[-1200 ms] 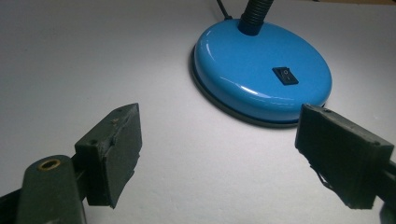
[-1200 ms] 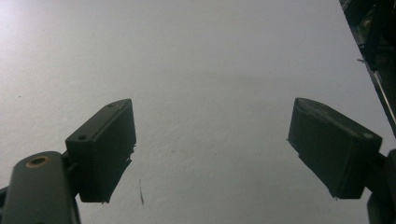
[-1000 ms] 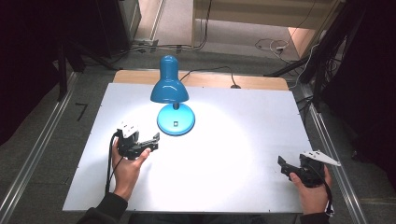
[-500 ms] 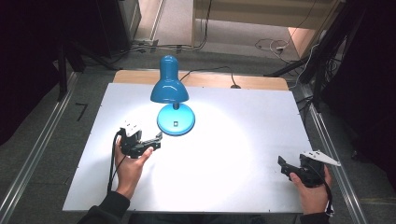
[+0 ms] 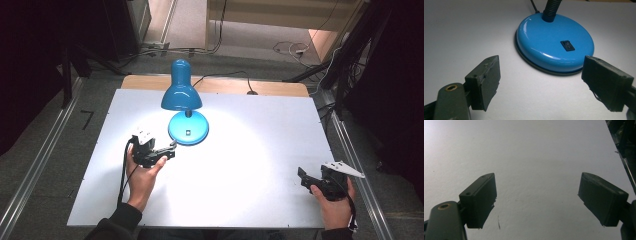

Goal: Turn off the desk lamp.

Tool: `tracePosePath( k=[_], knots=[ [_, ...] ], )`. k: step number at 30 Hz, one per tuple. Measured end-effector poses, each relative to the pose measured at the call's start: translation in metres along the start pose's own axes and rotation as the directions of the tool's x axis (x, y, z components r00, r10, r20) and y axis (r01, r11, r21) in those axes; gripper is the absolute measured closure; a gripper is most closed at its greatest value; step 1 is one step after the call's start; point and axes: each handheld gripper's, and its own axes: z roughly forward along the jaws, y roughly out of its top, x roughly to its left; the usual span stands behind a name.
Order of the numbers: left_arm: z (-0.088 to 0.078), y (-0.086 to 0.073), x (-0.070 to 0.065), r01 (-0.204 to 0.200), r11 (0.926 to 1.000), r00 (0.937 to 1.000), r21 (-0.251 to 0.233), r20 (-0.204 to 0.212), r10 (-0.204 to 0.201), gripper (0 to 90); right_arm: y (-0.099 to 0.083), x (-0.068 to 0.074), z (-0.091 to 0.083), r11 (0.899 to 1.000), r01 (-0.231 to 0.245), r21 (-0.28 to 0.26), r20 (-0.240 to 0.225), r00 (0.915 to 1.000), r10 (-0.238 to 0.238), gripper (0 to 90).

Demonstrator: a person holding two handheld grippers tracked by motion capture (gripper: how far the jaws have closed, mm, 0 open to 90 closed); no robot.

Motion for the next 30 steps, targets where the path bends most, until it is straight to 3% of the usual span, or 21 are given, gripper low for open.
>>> tracePosePath(
  k=[19,30],
  knots=[
    [0.007,0.002,-0.006,-0.007,1.0,0.9999,0.002,0.012,0.007,18.9,0.0,0.0,0.0,1.0,-0.003,0.0,-0.002,1.0,0.003,13.9],
    [0.013,0.005,-0.015,-0.034,0.9994,0.9991,0.008,0.025,0.033,24.3,0.0,0.0,0.0,1.0,-0.006,0.001,-0.002,1.0,0.006,13.9]
  ],
)
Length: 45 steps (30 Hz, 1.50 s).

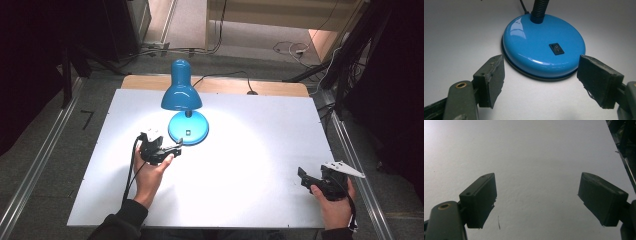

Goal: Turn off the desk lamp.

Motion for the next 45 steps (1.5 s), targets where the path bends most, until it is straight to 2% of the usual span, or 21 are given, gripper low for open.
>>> tracePosePath(
  k=[4,6,8,10,18,32,38,45],
  knots=[
    [0.002,0.001,-0.003,-0.017,0.9998,0.9999,-0.009,-0.004,0.017,30.0,0.0,0.0,0.0,1.0,0.001,-0.001,-0.002,1.0,-0.001,14.0],
    [0.003,0.001,-0.003,-0.013,0.9997,0.9998,-0.019,0.013,0.013,36.4,0.0,0.0,0.0,1.0,0.001,-0.001,-0.002,1.0,-0.001,14.0],
    [0.005,0.001,-0.004,0.003,0.9999,0.9989,-0.015,0.047,-0.002,44.1,0.0,0.0,0.0,1.0,0.0,-0.002,-0.002,1.0,0.0,14.0],
    [0.007,0.001,-0.005,0.002,1.0,0.9985,-0.009,0.054,-0.001,48.8,0.0,0.0,0.0,1.0,-0.001,-0.001,-0.001,1.0,0.001,14.0],
    [0.012,0.003,-0.009,-0.044,0.9979,0.9972,-0.046,0.059,0.047,64.5,0.0,0.0,0.0,1.0,0.001,0.0,-0.002,1.0,-0.001,14.1],
    [0.028,0.005,-0.014,-0.046,0.9985,0.9955,-0.029,0.082,0.048,79.4,0.0,-0.001,-0.001,1.0,0.002,-0.004,-0.003,1.0,-0.002,14.1],
    [0.032,0.006,-0.015,-0.047,0.9987,0.995,-0.019,0.087,0.049,88.5,0.0,-0.001,-0.001,1.0,-0.001,-0.002,-0.002,1.0,0.001,14.1],
    [0.036,0.008,-0.014,-0.04,0.9988,0.995,-0.028,0.09,0.042,90.0,0.0,-0.001,-0.001,1.0,-0.001,-0.004,-0.002,1.0,0.001,14.1]
  ],
)
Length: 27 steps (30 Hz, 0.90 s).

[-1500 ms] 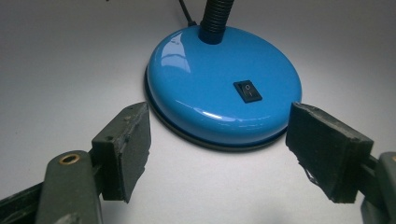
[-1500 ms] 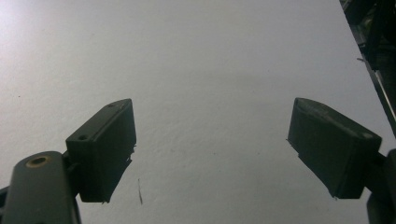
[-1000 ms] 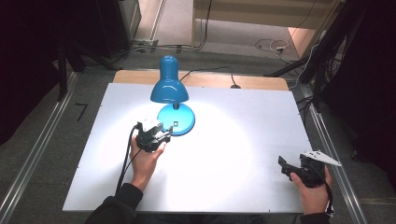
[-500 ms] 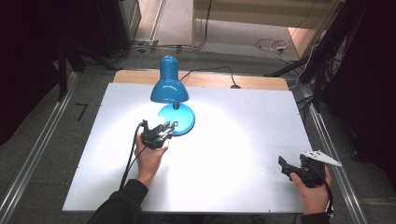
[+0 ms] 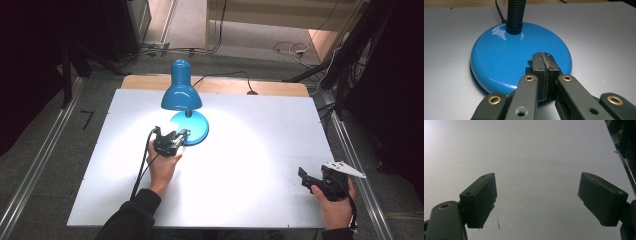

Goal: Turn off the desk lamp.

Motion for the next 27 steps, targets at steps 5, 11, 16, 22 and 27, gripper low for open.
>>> tracePosePath(
  k=[5,11,16,22,27],
  knots=[
    [0.002,0.001,0.001,0.004,1.0,1.0,0.003,-0.002,-0.004,90.0,0.0,0.0,0.0,1.0,-0.001,0.001,0.001,1.0,0.001,14.1],
    [0.005,0.004,0.0,0.008,1.0,1.0,-0.002,-0.002,-0.008,90.0,0.0,0.0,0.0,1.0,-0.001,0.001,0.001,1.0,0.001,14.1],
    [0.009,0.004,0.0,0.007,1.0,1.0,0.006,0.001,-0.007,90.0,0.0,0.0,0.0,1.0,0.0,0.001,0.001,1.0,0.0,14.1],
    [0.012,0.004,-0.001,0.003,1.0,1.0,0.009,0.001,-0.003,90.0,0.0,0.0,0.0,1.0,-0.001,0.001,0.0,1.0,0.001,14.1],
    [0.016,0.004,-0.001,0.004,0.9999,1.0,0.013,-0.008,-0.004,90.0,0.0,-0.001,0.0,1.0,-0.003,0.001,0.0,1.0,0.003,14.1]
  ],
)
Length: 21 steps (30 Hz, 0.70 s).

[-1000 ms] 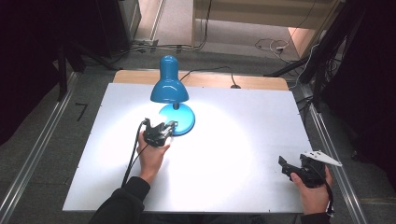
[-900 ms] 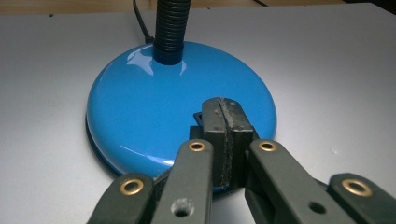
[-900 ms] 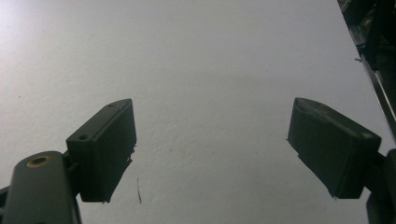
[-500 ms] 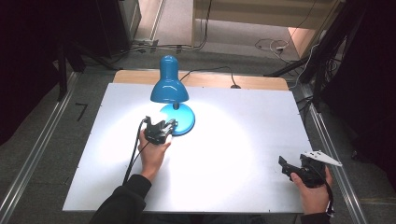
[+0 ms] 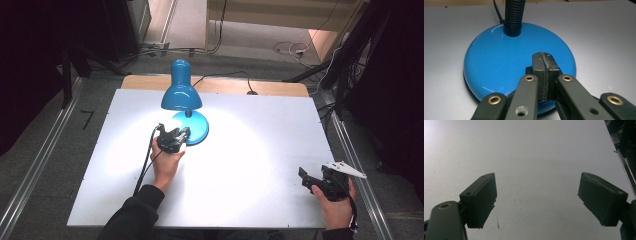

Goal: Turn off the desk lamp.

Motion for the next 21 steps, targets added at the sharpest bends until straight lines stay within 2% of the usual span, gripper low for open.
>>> tracePosePath(
  k=[11,21],
  knots=[
    [0.0024,0.0006,0.0,-0.011,0.9999,0.9999,0.004,-0.01,0.011,90.0,-0.0001,0.0002,0.0002,1.0,0.004,0.001,0.0,1.0,-0.004,14.3],
    [0.0027,0.0018,-0.0023,-0.042,0.999,0.9988,0.015,-0.026,0.042,90.0,-0.0001,0.001,-0.0002,1.0,0.006,-0.001,-0.002,1.0,-0.006,14.3]
  ],
)
